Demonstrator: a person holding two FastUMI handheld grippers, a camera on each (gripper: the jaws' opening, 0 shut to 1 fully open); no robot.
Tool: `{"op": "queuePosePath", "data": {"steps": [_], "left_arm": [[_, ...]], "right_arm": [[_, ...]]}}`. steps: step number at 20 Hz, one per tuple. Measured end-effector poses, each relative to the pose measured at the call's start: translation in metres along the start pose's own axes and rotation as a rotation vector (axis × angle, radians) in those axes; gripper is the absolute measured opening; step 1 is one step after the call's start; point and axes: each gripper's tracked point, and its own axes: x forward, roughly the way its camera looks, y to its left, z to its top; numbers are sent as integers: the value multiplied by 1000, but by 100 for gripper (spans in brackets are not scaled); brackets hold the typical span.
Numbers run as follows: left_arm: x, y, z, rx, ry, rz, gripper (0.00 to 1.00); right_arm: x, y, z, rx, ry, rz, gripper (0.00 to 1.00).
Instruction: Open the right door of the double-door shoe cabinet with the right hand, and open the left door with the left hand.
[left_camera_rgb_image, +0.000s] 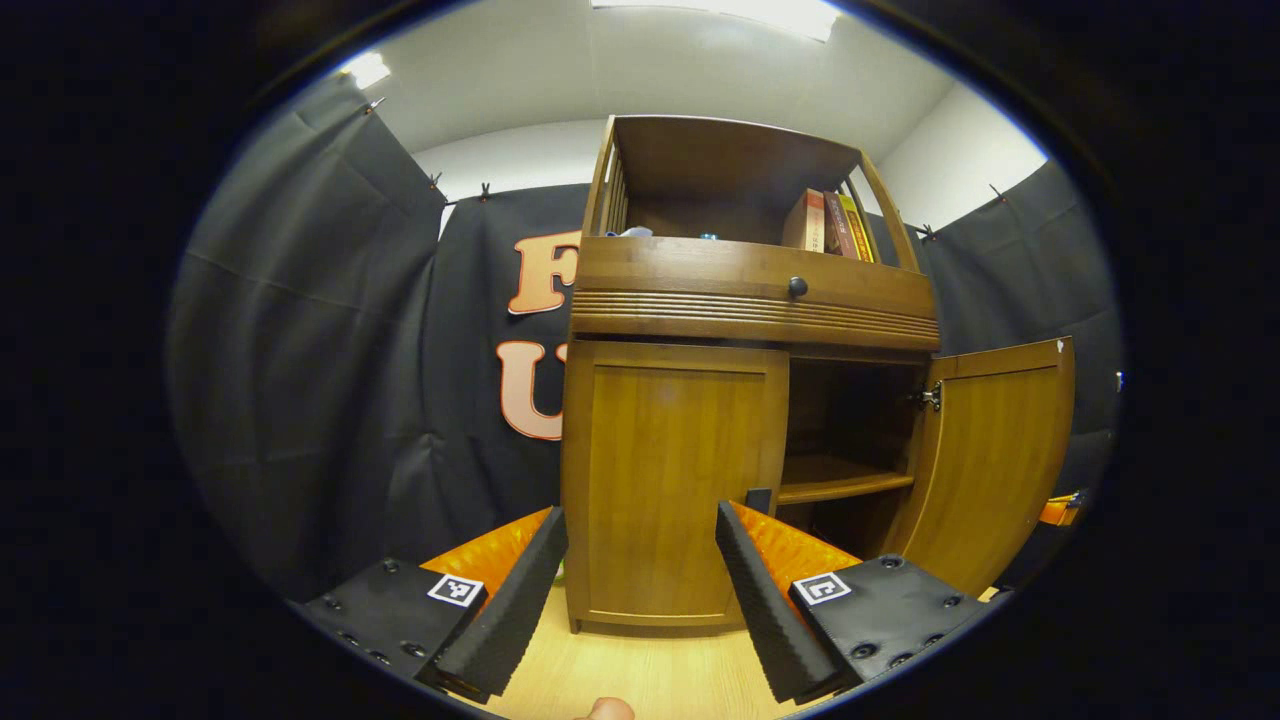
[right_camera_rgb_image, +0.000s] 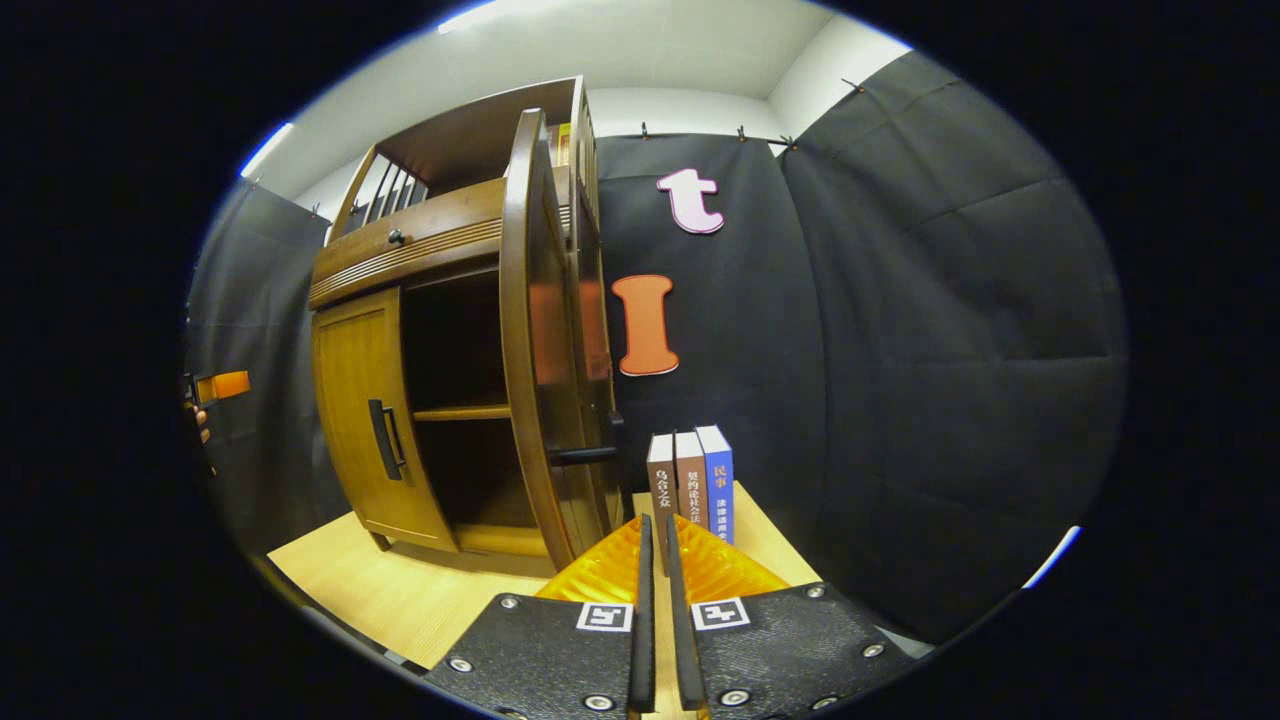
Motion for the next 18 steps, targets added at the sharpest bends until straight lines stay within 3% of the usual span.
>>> {"op": "queuePosePath", "data": {"steps": [1, 2, 5, 6, 8, 9, 12, 13, 14, 16, 17, 18], "left_arm": [[4, -8, -3, -4, 3, -13, 96], [9, -16, -4, -11, 1, -30, 96], [21, -41, -15, -47, 10, -74, 97], [27, -49, -20, -58, 20, -87, 97], [42, -66, -30, -74, 36, -113, 97], [50, -74, -32, -81, 42, -130, 97], [79, -94, -56, -91, 78, -159, 96], [90, -98, -64, -84, 88, -155, 95], [98, -99, -72, -76, 96, -142, 95], [119, -102, -87, -53, 109, -117, 99], [129, -103, -94, -39, 113, -108, 99], [139, -105, -101, -21, 122, -101, 99]], "right_arm": [[-4, -1, 2, 3, -3, -5, 7], [-6, -3, 3, 2, -5, -18, 23], [-15, -12, 6, -7, -13, -65, 24], [-16, -13, 10, -9, -19, -76, 7], [-23, -16, 18, -23, -36, -99, 36], [-25, -17, 22, -25, -47, -109, 28], [-31, -18, 33, -14, -75, -119, 55], [-34, -20, 36, -12, -80, -120, 47], [-34, -21, 36, -13, -81, -122, 53], [-35, -27, 36, -17, -80, -136, 77], [-37, -30, 36, -14, -80, -144, 81], [-37, -33, 36, -9, -81, -152, 63]]}}
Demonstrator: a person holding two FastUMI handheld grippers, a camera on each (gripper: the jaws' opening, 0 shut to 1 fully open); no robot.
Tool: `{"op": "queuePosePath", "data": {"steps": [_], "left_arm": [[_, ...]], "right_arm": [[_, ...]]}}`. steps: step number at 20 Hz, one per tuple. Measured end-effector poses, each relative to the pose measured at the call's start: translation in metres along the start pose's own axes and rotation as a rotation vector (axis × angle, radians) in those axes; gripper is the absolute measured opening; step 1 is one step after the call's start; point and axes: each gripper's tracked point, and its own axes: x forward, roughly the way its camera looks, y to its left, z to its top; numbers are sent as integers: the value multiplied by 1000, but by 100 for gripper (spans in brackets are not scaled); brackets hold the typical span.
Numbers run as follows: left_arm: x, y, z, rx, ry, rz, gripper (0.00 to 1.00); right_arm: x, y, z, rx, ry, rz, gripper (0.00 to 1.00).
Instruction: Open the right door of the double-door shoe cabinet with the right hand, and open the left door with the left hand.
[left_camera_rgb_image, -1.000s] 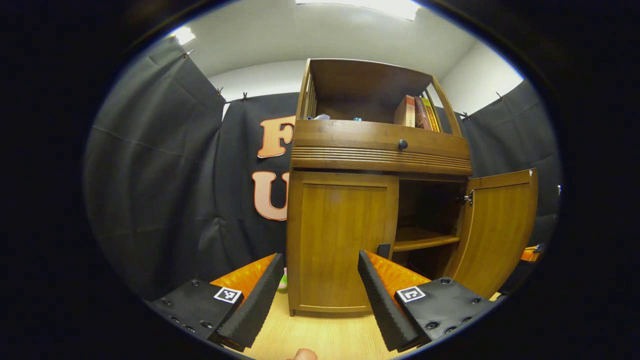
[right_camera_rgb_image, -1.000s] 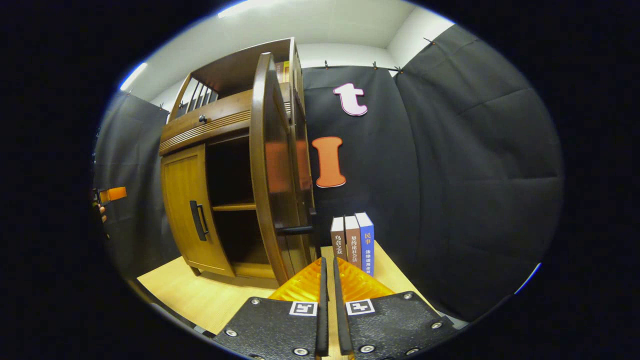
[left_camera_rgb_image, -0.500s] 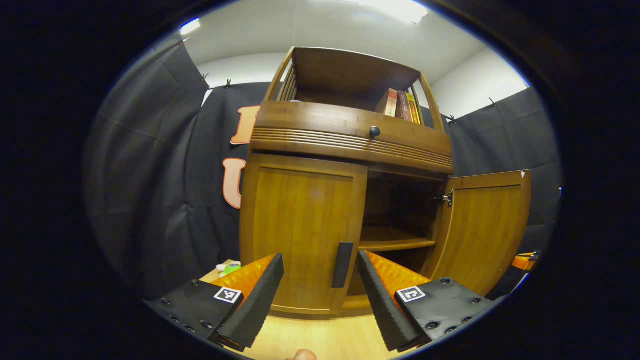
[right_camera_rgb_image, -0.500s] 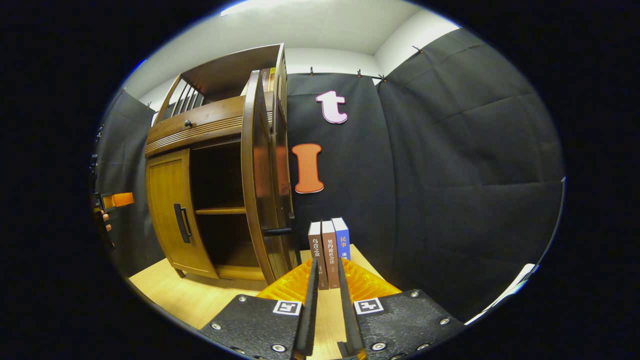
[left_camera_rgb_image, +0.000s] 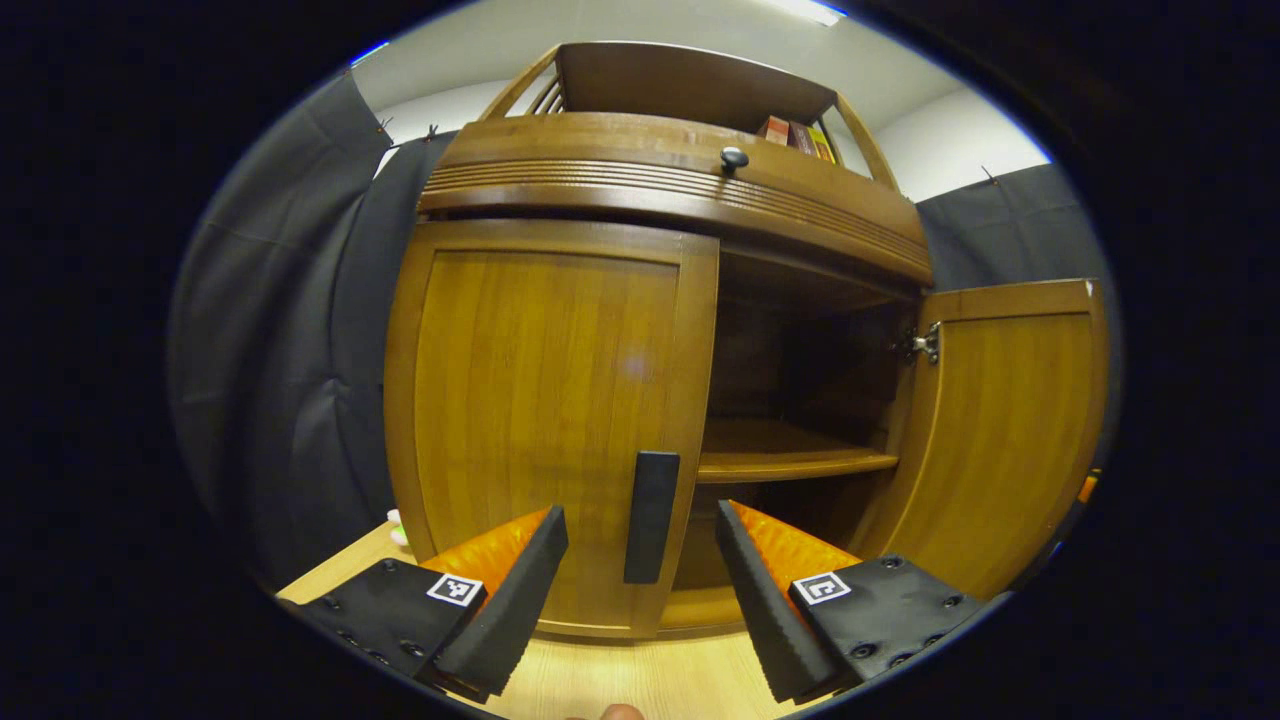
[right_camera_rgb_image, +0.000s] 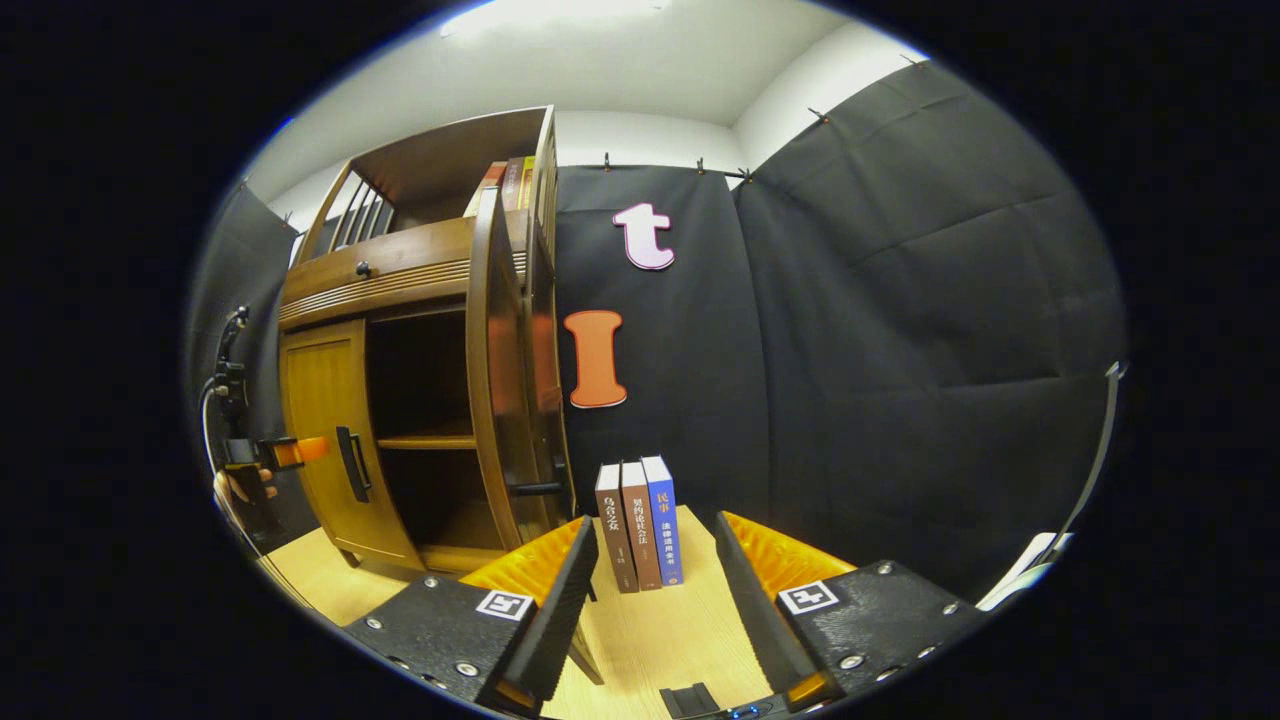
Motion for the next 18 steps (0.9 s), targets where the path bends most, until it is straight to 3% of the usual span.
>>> {"op": "queuePosePath", "data": {"steps": [1, 2, 3, 4, 5, 7, 8, 12, 15, 18], "left_arm": [[9, -1, -5, 10, 9, 5, 99], [17, -1, -13, 10, 22, 2, 95], [24, -5, -17, 1, 33, -7, 96], [33, -8, -21, -4, 38, -12, 96], [42, -8, -22, -1, 36, -10, 96], [54, -8, -25, 9, 29, -6, 96], [59, -7, -26, 21, 23, -2, 96], [70, -2, -37, 43, 40, 13, 99], [73, 2, -40, 44, 51, 18, 92], [75, 1, -36, 81, 36, 22, 79]], "right_arm": [[-2, -4, 2, 5, -2, -7, 64], [-3, -6, 5, 10, -4, -13, 75], [-3, -8, 5, 14, -6, -17, 75], [-4, -10, 6, 15, -8, -23, 93], [-5, -12, 7, 14, -9, -29, 96], [-8, -15, 9, 10, -14, -34, 87], [-9, -15, 11, 10, -17, -36, 99], [-12, -13, 12, 15, -22, -34, 99], [-11, -10, 10, 18, -24, -30, 99], [-10, -5, 8, 24, -18, -22, 99]]}}
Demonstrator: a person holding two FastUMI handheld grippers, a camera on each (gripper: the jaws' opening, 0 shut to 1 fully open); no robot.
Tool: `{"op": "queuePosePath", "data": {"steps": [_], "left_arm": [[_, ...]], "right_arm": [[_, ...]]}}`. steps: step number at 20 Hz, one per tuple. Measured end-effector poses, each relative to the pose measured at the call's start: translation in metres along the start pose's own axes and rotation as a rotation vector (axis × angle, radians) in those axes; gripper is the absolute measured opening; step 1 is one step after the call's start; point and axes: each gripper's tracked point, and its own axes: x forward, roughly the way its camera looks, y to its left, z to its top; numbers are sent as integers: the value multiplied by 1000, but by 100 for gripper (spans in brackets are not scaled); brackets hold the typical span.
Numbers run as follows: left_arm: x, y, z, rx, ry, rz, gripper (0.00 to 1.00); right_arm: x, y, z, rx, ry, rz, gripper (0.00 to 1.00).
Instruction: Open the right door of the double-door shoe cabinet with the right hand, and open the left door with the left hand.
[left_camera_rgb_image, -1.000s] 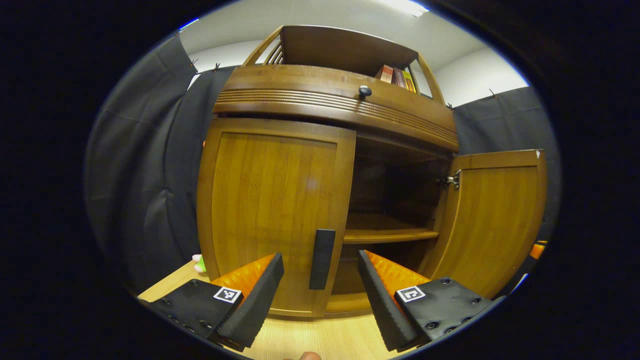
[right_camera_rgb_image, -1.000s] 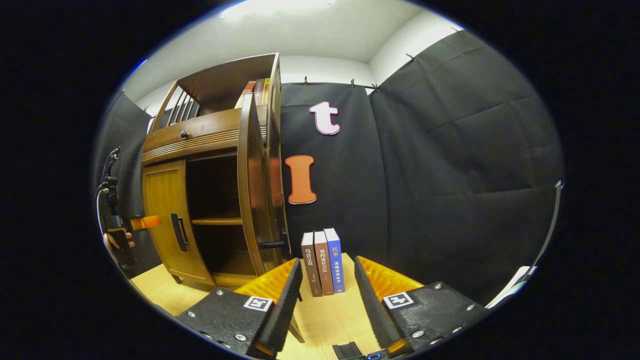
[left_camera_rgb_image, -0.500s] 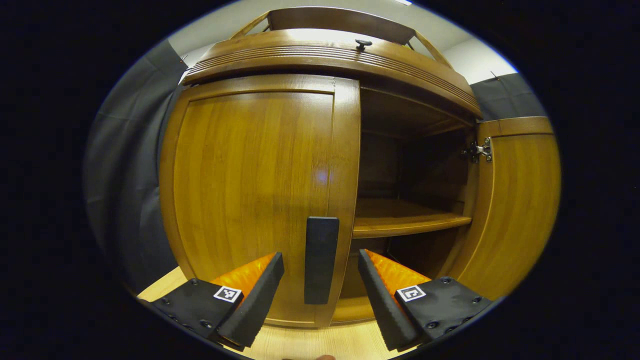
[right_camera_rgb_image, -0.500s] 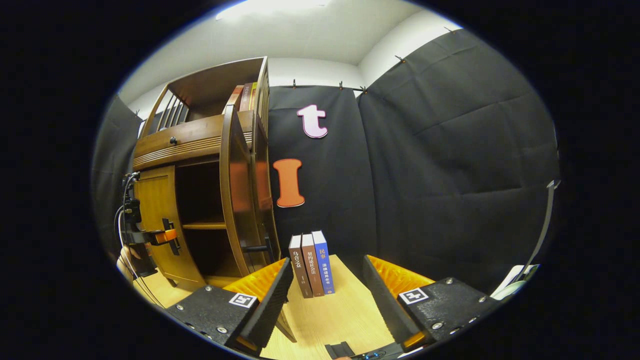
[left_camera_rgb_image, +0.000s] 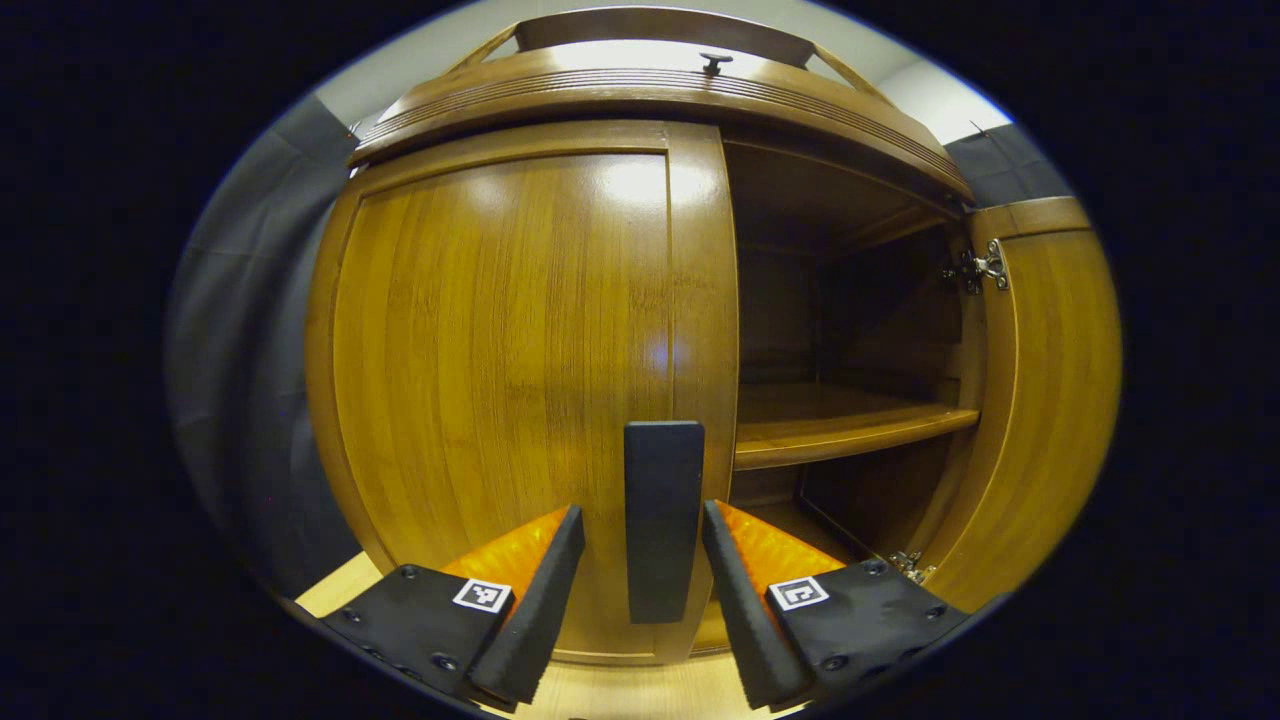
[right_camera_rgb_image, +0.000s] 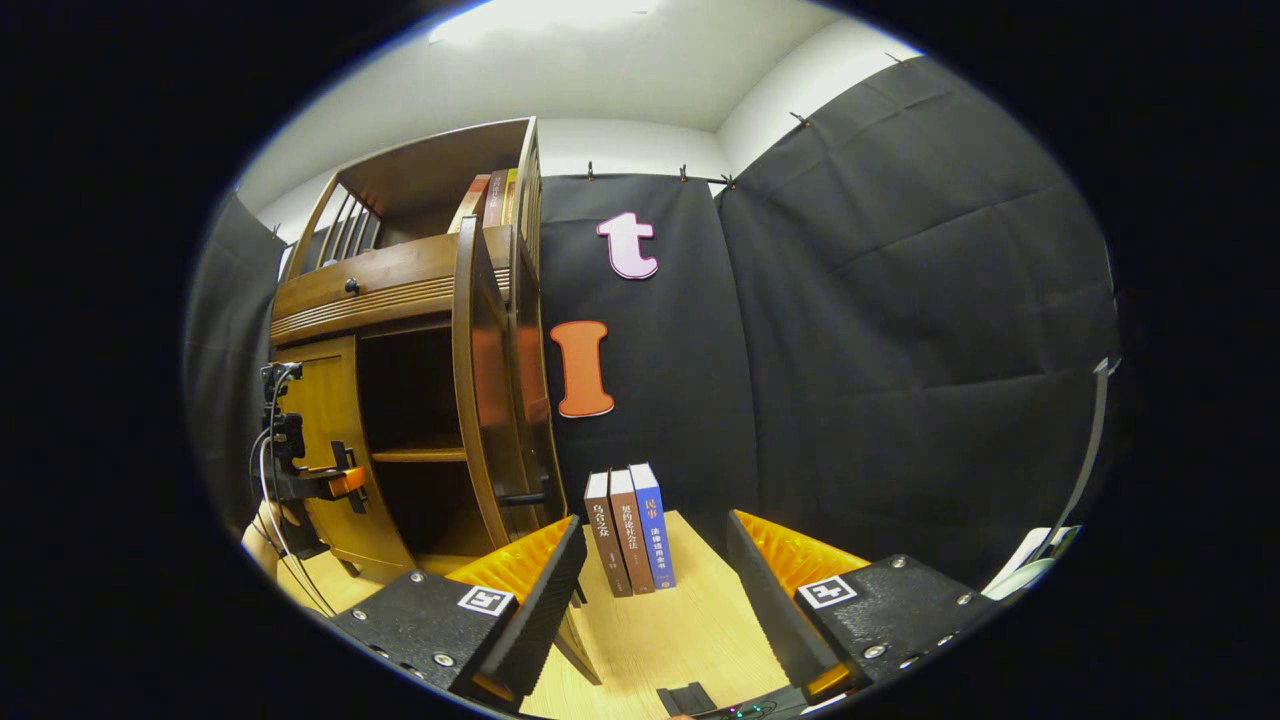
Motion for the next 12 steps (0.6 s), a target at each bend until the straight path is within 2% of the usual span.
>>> {"op": "queuePosePath", "data": {"steps": [4, 6, 12], "left_arm": [[-1, -10, -3, -34, 8, -36, 54], [-1, -8, -5, -8, 13, -33, 41], [-15, -7, -5, -5, 16, -65, 27]], "right_arm": [[-2, 3, 1, 0, 0, 3, 99], [-3, 4, 1, -8, -3, -3, 99], [-7, 16, 1, -22, -4, -1, 99]]}}
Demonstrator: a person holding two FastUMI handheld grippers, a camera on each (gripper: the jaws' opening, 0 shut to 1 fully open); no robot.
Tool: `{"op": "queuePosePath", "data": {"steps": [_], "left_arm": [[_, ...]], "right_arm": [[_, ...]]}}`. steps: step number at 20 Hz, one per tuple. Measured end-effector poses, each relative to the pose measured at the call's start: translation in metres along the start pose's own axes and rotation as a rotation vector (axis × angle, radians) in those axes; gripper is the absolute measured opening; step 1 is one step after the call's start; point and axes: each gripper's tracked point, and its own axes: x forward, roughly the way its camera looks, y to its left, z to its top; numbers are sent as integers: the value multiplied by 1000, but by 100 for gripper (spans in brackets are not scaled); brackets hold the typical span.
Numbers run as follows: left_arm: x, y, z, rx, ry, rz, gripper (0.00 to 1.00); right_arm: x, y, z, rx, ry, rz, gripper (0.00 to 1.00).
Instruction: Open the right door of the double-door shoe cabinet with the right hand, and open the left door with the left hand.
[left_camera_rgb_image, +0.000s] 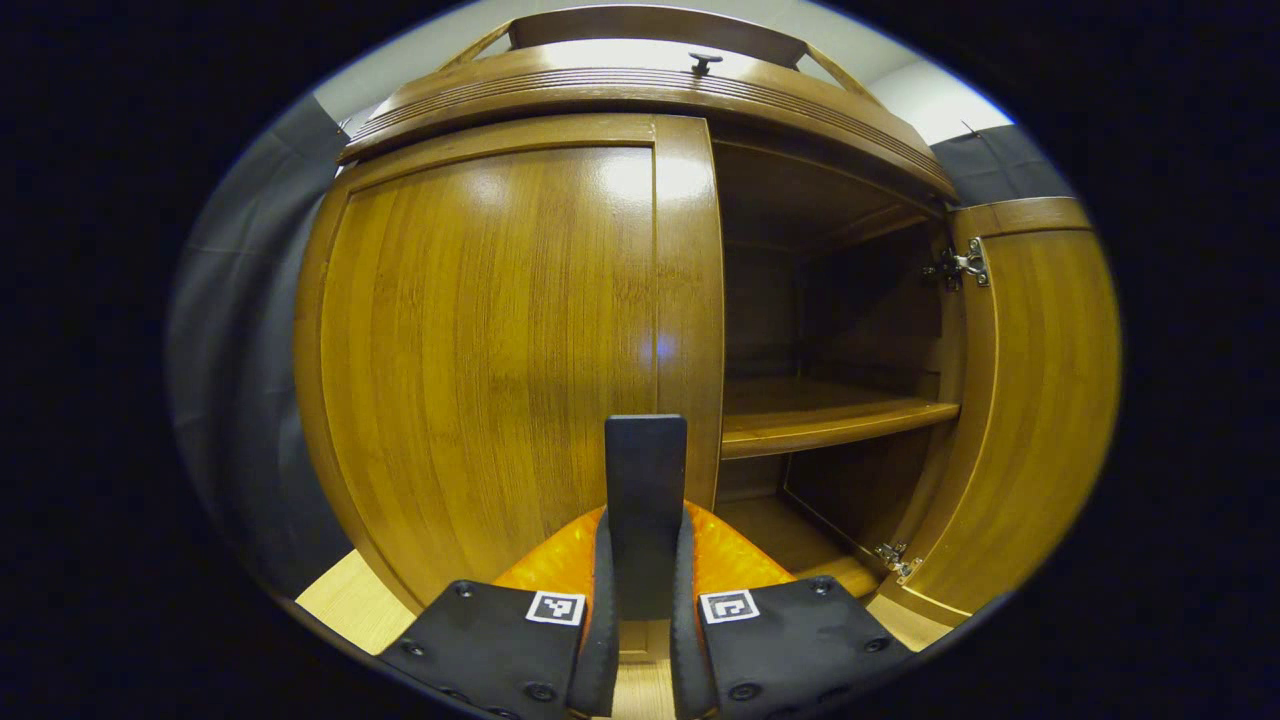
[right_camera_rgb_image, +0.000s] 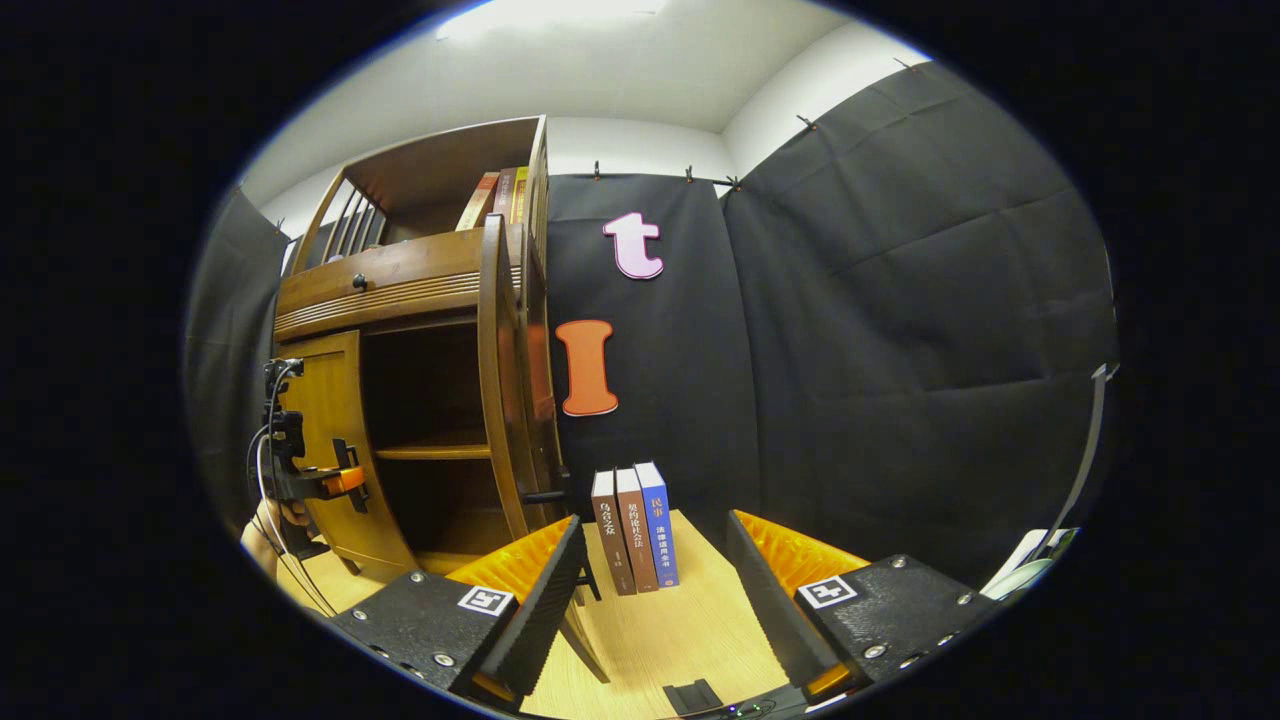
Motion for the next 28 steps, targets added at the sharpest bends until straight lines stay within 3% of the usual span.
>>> {"op": "queuePosePath", "data": {"steps": [14, 21, 22, 23, 24, 28], "left_arm": [[-76, 11, -3, -16, 18, -112, 28], [-119, 32, -3, -15, 12, -124, 27], [-123, 34, -5, -22, 9, -127, 27], [-129, 38, -4, -27, 8, -129, 27], [-134, 42, -6, -35, 5, -130, 27], [-158, 62, -7, -21, 8, -104, 28]], "right_arm": [[-7, 50, 9, -17, -16, 56, 99], [-9, 80, 11, -20, -19, 108, 99], [-9, 84, 11, -20, -20, 115, 88], [-10, 87, 11, -20, -20, 122, 88], [-10, 91, 11, -19, -20, 129, 99], [-11, 106, 11, -21, -18, 157, 99]]}}
